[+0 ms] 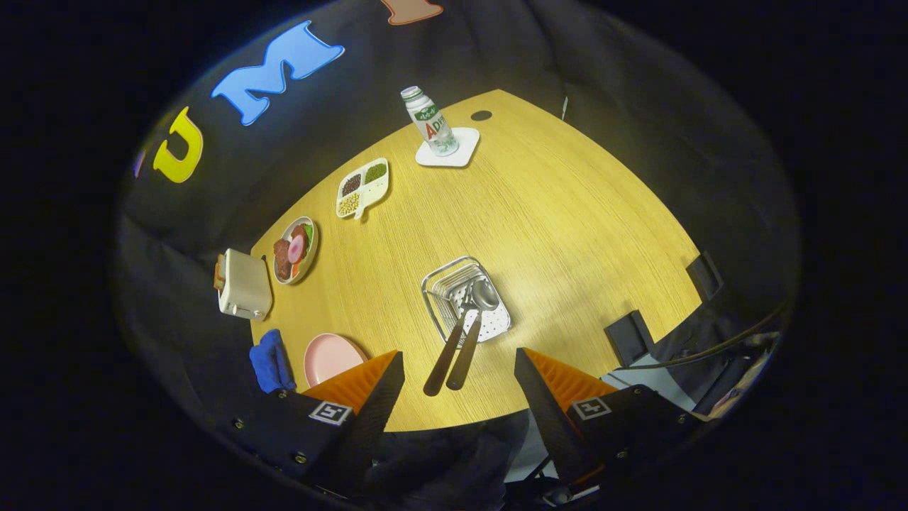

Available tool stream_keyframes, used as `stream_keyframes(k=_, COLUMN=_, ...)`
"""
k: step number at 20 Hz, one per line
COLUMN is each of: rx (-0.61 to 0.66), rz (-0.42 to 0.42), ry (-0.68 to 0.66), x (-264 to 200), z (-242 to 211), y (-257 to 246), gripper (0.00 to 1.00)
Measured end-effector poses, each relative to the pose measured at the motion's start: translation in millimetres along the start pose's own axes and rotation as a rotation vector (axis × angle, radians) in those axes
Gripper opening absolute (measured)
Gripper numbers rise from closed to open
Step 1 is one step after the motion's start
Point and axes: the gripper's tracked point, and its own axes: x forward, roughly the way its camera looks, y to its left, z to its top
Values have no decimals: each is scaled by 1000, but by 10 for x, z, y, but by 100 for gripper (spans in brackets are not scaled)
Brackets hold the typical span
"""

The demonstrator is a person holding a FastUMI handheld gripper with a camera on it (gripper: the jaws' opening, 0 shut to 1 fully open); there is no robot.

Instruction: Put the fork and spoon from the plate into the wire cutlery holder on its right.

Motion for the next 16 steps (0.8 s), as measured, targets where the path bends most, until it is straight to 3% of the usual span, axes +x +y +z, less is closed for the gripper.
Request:
stream_keyframes(k=4, rx=-78, rz=-24, ry=-170, x=-151, z=276, y=88, gripper=96)
stream_keyframes(k=11, rx=-194, rz=33, ry=-640, x=-759, z=976, y=452, gripper=97)
stream_keyframes(k=16, rx=-327, rz=-39, ry=-899, x=-1265, z=1301, y=552, gripper=96)
